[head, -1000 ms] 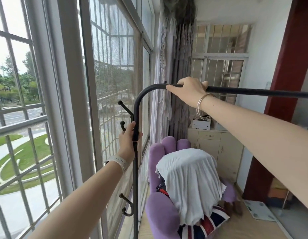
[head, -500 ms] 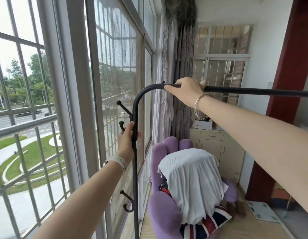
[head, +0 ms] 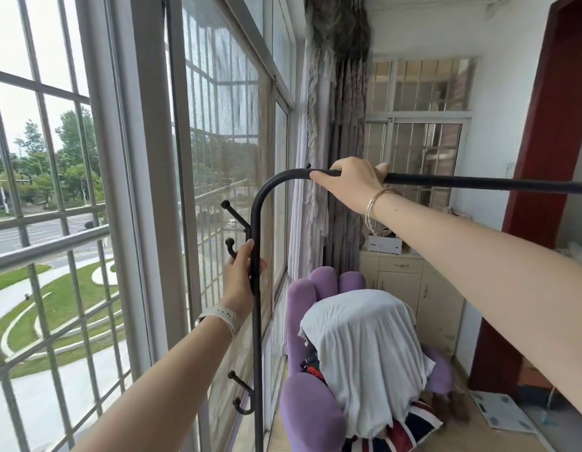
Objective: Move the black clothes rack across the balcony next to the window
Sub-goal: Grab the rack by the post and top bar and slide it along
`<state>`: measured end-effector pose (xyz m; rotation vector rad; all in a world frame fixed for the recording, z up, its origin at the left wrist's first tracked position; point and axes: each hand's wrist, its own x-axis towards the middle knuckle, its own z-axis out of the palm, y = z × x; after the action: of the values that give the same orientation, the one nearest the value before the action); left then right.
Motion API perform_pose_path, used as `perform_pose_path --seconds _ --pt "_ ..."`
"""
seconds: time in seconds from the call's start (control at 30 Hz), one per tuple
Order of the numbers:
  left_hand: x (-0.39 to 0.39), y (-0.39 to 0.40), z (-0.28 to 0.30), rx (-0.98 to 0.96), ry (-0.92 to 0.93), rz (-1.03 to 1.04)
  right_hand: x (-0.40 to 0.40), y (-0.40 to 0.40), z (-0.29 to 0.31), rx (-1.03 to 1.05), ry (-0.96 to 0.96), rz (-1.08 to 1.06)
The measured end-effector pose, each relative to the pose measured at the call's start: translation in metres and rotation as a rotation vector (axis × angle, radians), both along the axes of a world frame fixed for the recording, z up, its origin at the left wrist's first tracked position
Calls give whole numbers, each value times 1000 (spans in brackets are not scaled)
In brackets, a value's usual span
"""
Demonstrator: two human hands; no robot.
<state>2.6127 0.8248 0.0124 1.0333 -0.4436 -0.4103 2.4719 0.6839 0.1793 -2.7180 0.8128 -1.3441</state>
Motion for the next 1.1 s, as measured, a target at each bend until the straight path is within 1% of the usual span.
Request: perform_pose_path --seconds 0.2,0.4,0.47,0.6,0.83,1.1 --pt "1 -2 -1 16 -4 -10 -1 0 -1 6 6 -6" --pt "-3 -2 1 50 -35 -66 -6 -4 -1 37 -39 21" --pt "-5 -2 1 25 -35 -102 -7 -5 -1 39 -46 10" --pt "-6 -4 1 -95 -16 -169 -10 -4 0 36 -31 9" --pt "5 -5 -6 -64 -79 -247 -14 -1 2 56 -4 -3" --pt "9 -5 -9 -60 -72 -292 -16 -2 4 56 -5 -20"
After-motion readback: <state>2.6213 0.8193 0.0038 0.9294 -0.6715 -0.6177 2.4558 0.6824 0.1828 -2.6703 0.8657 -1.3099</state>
